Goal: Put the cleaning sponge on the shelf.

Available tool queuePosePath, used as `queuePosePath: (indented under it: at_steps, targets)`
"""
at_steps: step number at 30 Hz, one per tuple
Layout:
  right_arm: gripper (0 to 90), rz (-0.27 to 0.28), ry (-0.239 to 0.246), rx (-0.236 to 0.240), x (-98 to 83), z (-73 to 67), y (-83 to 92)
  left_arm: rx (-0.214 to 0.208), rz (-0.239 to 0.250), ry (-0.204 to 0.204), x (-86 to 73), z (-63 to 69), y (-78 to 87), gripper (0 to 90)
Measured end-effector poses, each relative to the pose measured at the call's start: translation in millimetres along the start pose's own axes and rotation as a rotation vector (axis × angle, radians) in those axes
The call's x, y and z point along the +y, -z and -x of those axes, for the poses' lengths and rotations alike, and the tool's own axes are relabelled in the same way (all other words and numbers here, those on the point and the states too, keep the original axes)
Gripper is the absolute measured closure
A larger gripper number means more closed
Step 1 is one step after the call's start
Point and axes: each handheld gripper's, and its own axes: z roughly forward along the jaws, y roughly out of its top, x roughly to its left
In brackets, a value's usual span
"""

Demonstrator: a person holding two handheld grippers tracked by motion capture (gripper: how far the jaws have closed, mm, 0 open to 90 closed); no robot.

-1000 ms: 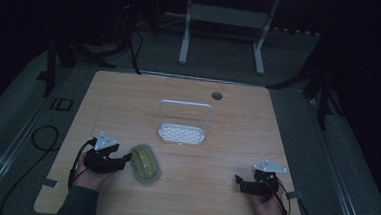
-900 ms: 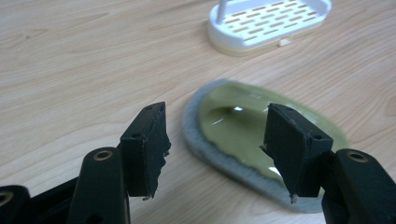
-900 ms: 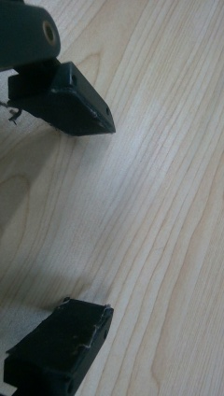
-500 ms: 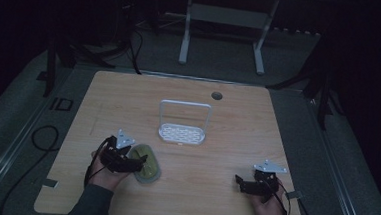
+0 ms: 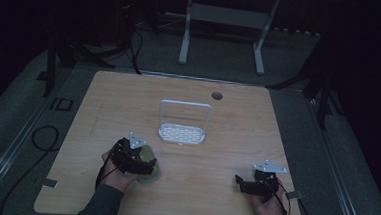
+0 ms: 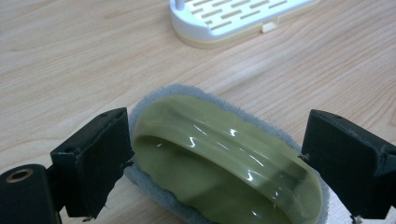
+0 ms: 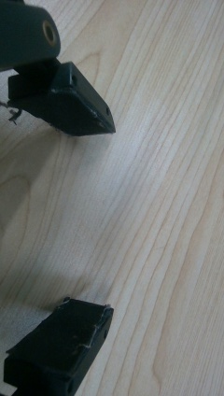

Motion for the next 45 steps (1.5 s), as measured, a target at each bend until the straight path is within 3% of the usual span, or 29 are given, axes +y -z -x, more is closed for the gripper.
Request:
queuePosePath:
  at_steps: [13, 19, 29, 35, 45]
  targets:
    - [10.6, -0.001, -0.002, -0.001, 0.0, -0.2, 0.1, -0.049, -0.04, -0.03, -0.5, 0.1, 1.5, 26.7]
    - [10.6, 0.0, -0.001, -0.001, -0.1, -0.2, 0.1, -0.078, -0.064, -0.03, 2.2, -4.1, 4.2, 43.2]
    - [10.6, 0.0, -0.001, -0.001, -0.1, -0.2, 0.1, -0.079, -0.121, -0.026, 16.2, -13.2, 2.8, 62.5]
    - [10.6, 0.0, -0.002, -0.001, -0.1, -0.2, 0.1, -0.095, -0.189, -0.06, 31.9, -19.0, -3.3, 61.1]
    - [10.6, 0.0, -0.002, -0.001, -0.1, -0.2, 0.1, -0.124, -0.293, -0.038, 50.7, -26.4, -16.2, 63.6]
